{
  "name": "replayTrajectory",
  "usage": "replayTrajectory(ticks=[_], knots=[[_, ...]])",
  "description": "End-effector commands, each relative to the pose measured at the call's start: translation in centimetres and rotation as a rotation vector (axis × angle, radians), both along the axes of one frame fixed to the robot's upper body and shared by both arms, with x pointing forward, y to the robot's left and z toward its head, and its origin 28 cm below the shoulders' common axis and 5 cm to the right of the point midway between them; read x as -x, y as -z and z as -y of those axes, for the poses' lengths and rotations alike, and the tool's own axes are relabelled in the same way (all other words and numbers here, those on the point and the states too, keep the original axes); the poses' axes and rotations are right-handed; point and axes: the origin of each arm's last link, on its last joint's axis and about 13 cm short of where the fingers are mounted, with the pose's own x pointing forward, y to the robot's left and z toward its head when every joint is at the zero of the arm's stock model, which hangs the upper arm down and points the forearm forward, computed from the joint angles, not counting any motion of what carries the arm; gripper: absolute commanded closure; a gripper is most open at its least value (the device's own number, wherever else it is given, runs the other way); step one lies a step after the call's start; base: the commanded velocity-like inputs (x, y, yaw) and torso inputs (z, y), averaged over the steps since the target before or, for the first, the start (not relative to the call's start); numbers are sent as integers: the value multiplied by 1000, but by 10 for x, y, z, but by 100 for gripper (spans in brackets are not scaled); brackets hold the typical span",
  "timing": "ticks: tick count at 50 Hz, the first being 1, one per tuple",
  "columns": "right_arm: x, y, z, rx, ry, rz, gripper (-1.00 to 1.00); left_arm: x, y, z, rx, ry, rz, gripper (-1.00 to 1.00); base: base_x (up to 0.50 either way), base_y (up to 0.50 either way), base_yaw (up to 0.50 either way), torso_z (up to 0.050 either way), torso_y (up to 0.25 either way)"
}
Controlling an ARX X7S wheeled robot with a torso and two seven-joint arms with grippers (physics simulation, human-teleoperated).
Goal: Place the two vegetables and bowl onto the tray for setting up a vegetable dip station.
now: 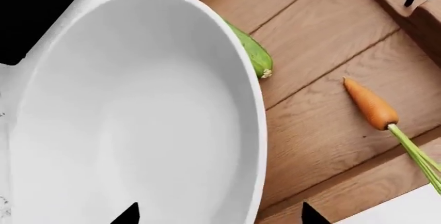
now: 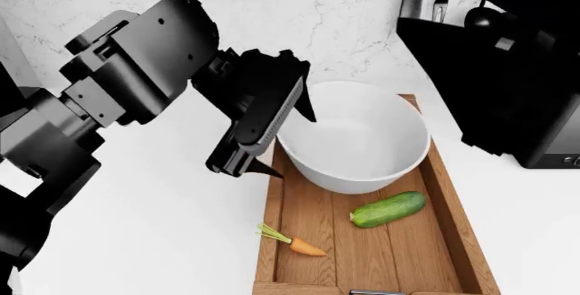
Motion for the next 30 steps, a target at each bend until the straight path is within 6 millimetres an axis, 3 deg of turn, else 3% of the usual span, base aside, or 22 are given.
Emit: replayTrajectory(ticks=[1,7,13,19,27,30], knots=[[-2,-4,-2,15,-5,12,-100,20,-29,-26,32,-100,65,-100,0,0,0,0,0],[-2,-11,-4,73,3,38,-100,57,-31,-57,121,-221,101,-100,0,0,0,0,0],[-8,-5,-11,223,15,144,-100,81,-42,-73,277,-302,204,-100,0,0,0,0,0],[-7,-12,-16,271,9,216,-100,94,-49,-83,377,-336,291,-100,0,0,0,0,0],[3,-26,-19,301,7,273,-100,101,-53,-83,391,-300,327,-100,0,0,0,0,0],[1,-22,-19,306,2,265,-100,103,-53,-82,397,-284,337,-100,0,0,0,0,0]])
